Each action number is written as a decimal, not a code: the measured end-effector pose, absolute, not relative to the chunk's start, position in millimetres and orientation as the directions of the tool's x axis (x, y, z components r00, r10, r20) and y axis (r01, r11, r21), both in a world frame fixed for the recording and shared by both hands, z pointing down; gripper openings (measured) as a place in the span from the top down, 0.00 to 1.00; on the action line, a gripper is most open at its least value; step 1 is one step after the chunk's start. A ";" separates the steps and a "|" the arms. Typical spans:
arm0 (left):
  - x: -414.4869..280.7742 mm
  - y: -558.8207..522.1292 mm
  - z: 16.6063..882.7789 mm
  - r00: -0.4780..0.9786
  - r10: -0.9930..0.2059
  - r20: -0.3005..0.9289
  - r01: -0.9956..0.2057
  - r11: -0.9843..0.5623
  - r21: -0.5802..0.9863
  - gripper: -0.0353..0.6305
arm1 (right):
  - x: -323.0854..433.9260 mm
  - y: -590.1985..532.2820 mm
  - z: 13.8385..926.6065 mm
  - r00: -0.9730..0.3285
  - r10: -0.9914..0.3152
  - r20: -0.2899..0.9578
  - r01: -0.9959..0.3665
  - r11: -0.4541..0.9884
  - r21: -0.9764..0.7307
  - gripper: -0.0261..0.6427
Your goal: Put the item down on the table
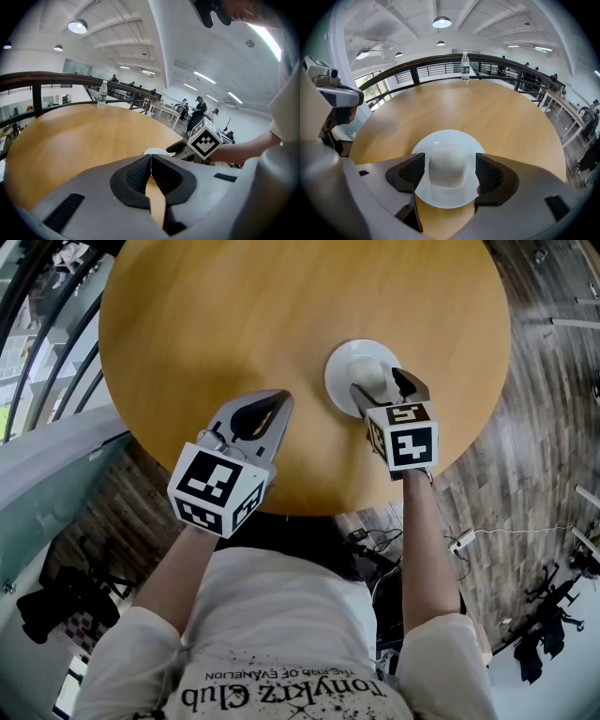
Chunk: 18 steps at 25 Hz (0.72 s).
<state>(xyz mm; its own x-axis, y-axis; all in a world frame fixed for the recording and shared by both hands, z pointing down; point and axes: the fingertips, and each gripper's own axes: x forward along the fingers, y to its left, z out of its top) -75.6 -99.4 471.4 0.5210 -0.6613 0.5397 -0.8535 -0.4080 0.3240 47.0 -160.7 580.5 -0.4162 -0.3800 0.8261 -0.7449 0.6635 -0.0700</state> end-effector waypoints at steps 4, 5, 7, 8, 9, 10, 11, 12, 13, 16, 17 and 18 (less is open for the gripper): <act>-70.0 -91.0 456.2 0.528 -0.666 0.526 -0.849 -0.427 0.311 0.91 | 49.8 -152.1 563.0 -0.437 -0.399 0.806 -0.741 0.668 -0.071 0.47; -69.5 -89.4 453.8 0.531 -0.666 0.524 -0.847 -0.434 0.306 0.91 | 48.9 -150.0 557.3 -0.446 -0.408 0.796 -0.742 0.666 -0.074 0.47; -67.7 -86.1 448.4 0.534 -0.665 0.522 -0.845 -0.447 0.295 0.91 | 49.4 -144.5 543.8 -0.460 -0.430 0.777 -0.746 0.661 -0.076 0.47; -66.1 -83.5 444.1 0.535 -0.664 0.522 -0.843 -0.452 0.290 0.91 | 51.2 -140.3 535.9 -0.463 -0.440 0.769 -0.749 0.658 -0.075 0.47; -64.0 -80.7 439.0 0.537 -0.664 0.520 -0.842 -0.458 0.285 0.91 | 53.8 -135.8 527.1 -0.467 -0.453 0.759 -0.753 0.654 -0.073 0.47; -61.8 -78.6 433.7 0.541 -0.665 0.515 -0.840 -0.466 0.279 0.91 | 57.1 -132.2 517.3 -0.470 -0.472 0.746 -0.760 0.646 -0.069 0.47; -59.5 -78.0 428.8 0.546 -0.667 0.508 -0.836 -0.477 0.272 0.91 | 61.1 -130.4 506.6 -0.471 -0.500 0.727 -0.770 0.635 -0.063 0.47; -57.5 -78.0 424.6 0.552 -0.668 0.500 -0.831 -0.490 0.264 0.91 | 65.2 -129.4 495.6 -0.473 -0.529 0.705 -0.781 0.622 -0.057 0.47; -55.9 -76.7 421.0 0.556 -0.668 0.495 -0.828 -0.498 0.258 0.91 | 68.6 -126.3 485.4 -0.477 -0.550 0.686 -0.789 0.612 -0.058 0.47; -53.3 -62.8 409.7 0.556 -0.666 0.497 -0.828 -0.497 0.259 0.91 | 75.3 -104.6 459.0 -0.495 -0.570 0.656 -0.796 0.599 -0.080 0.47; -52.6 -58.7 405.0 0.557 -0.667 0.495 -0.827 -0.500 0.257 0.91 | 77.8 -98.3 450.1 -0.493 -0.583 0.645 -0.801 0.593 -0.077 0.48; -51.5 -56.1 399.9 0.561 -0.668 0.488 -0.824 -0.508 0.251 0.91 | 80.6 -93.6 440.9 -0.487 -0.602 0.633 -0.809 0.584 -0.067 0.51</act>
